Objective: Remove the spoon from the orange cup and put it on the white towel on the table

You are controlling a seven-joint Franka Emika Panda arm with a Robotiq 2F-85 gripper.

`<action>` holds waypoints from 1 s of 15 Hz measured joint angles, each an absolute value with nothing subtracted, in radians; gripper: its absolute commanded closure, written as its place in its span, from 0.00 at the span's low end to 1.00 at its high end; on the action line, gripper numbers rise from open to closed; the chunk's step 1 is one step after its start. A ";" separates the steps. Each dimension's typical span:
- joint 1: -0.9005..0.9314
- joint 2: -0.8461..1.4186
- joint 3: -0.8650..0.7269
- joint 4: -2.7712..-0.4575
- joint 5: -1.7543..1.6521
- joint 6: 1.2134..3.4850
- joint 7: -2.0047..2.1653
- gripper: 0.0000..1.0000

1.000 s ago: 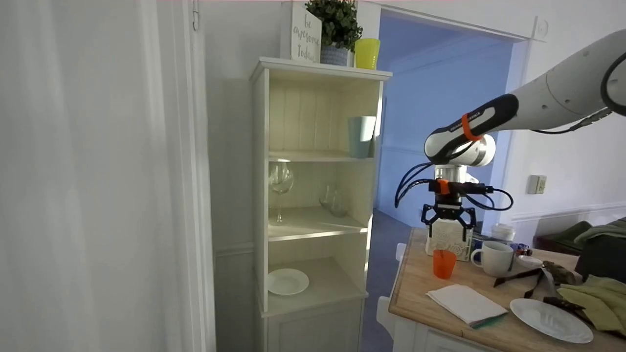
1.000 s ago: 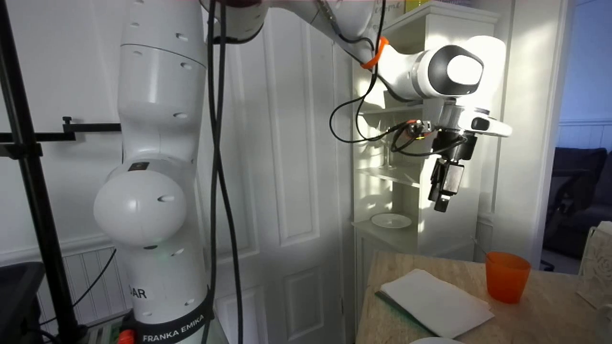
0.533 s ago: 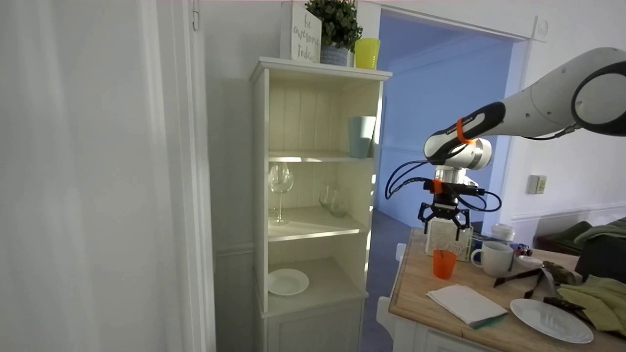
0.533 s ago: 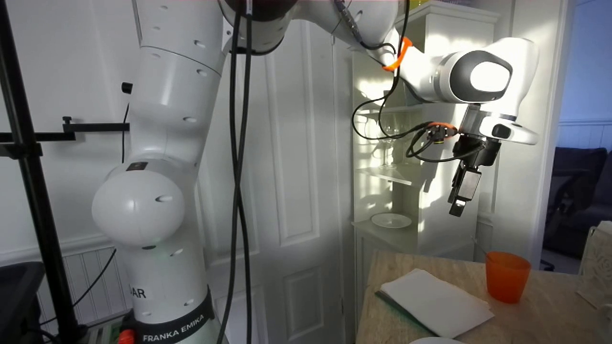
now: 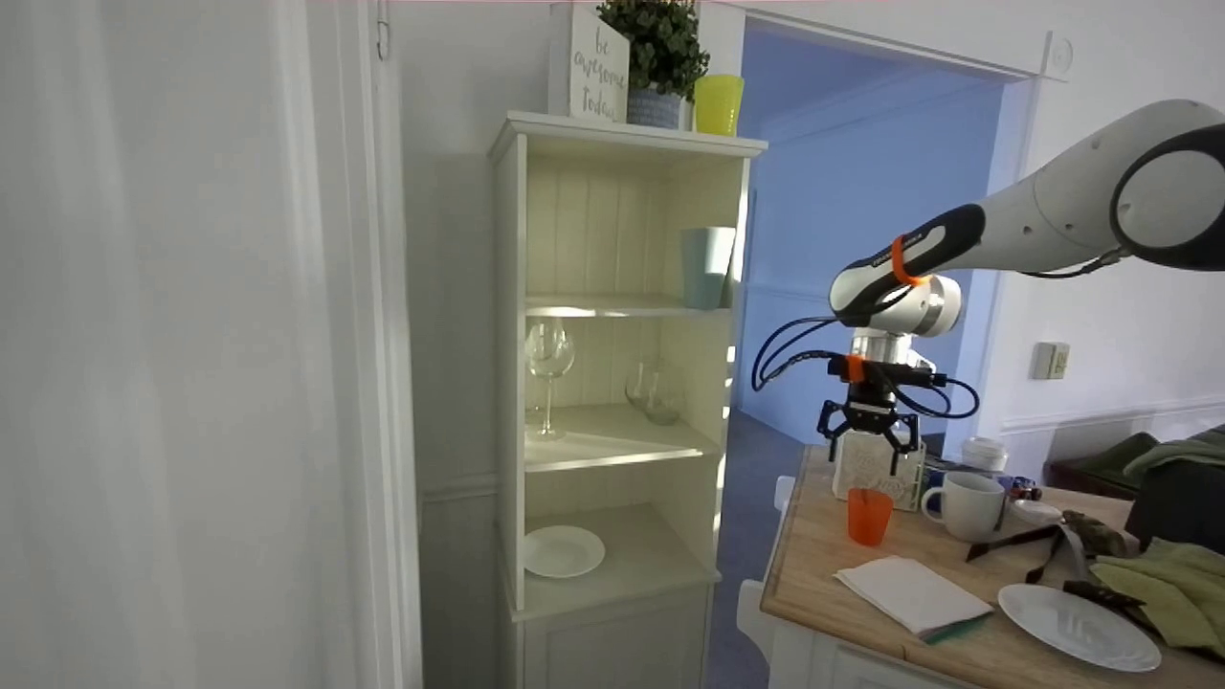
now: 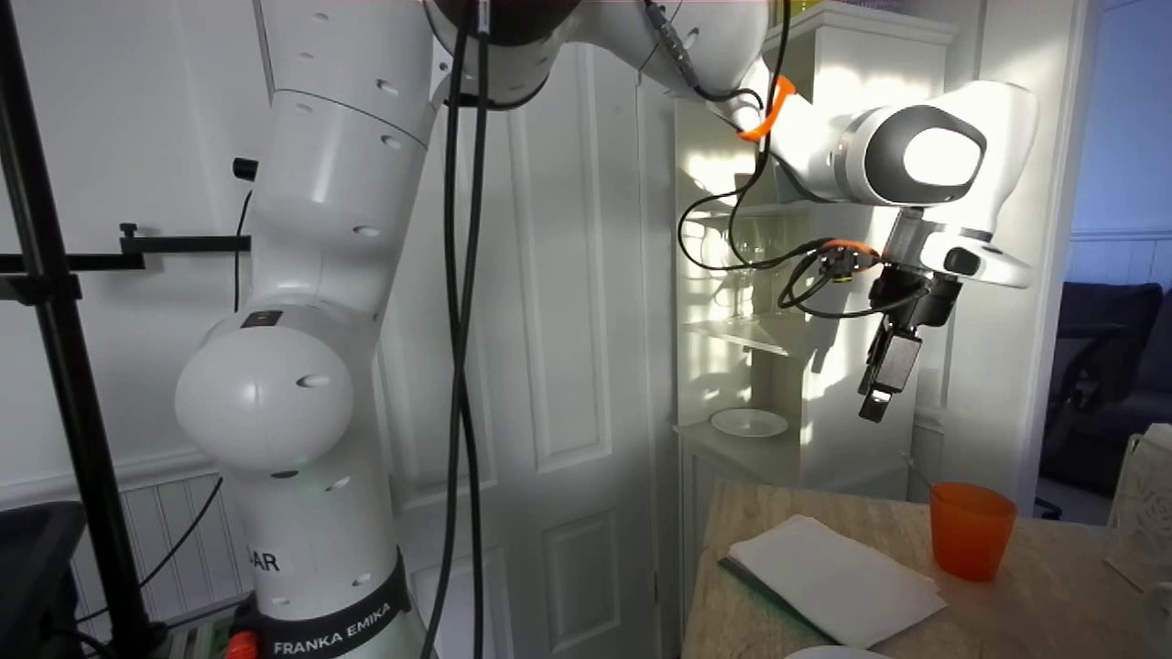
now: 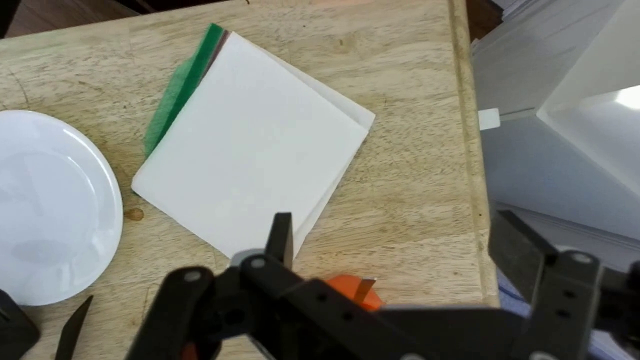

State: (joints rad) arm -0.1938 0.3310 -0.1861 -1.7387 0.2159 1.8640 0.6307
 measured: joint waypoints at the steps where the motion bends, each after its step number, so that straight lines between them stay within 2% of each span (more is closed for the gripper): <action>1: -0.197 0.343 -0.189 -1.735 0.231 1.864 0.629 0.00; 15: -0.268 0.467 -0.200 -1.651 0.367 1.870 0.574 0.00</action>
State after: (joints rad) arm -0.2680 0.4671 -0.1998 -1.6505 0.3665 1.8702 0.5742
